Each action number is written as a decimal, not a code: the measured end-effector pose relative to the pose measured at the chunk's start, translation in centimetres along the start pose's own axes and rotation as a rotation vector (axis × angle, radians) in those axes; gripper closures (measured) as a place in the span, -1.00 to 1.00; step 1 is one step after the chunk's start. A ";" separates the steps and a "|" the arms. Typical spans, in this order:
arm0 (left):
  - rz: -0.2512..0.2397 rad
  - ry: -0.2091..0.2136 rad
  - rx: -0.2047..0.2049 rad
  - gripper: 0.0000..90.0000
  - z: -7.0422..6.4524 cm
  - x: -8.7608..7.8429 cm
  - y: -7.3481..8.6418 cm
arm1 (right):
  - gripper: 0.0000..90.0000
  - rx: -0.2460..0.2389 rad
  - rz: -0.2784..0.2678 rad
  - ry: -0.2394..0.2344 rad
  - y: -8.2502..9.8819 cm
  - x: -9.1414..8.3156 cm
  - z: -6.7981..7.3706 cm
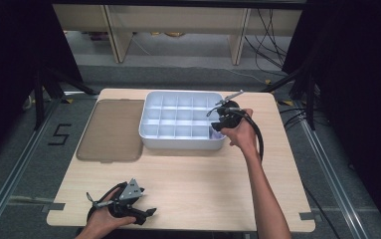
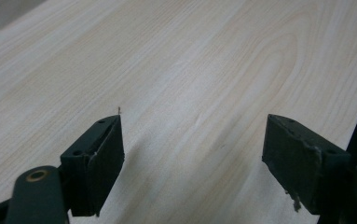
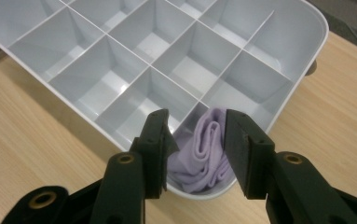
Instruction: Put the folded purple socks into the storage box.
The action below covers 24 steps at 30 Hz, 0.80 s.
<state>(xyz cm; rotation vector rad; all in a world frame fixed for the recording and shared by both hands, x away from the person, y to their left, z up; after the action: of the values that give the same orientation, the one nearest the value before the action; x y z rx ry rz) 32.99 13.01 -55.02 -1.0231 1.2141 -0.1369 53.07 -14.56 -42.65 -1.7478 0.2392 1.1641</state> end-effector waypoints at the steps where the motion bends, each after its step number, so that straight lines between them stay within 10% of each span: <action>1: 0.002 0.001 -0.001 -0.56 0.0 0.0 0.0 | 0.34 -0.005 -0.013 0.007 0.0 -0.1 0.1; 24: 0.002 -0.013 -0.014 -0.56 0.1 0.0 0.0 | -0.04 0.000 -0.110 -0.063 1.6 -1.1 3.9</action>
<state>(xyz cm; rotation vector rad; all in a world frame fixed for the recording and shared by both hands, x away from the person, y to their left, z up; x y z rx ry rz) 33.06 13.08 -55.06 -1.0337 1.2055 -0.1201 49.20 -12.59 -43.02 -1.6997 0.1038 1.1378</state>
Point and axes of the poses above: each handheld gripper's, and its own axes: x roughly forward along the jaws, y roughly out of its underside, z roughly to its left, the point moved 6 cm from there along x, roughly forward along the jaws
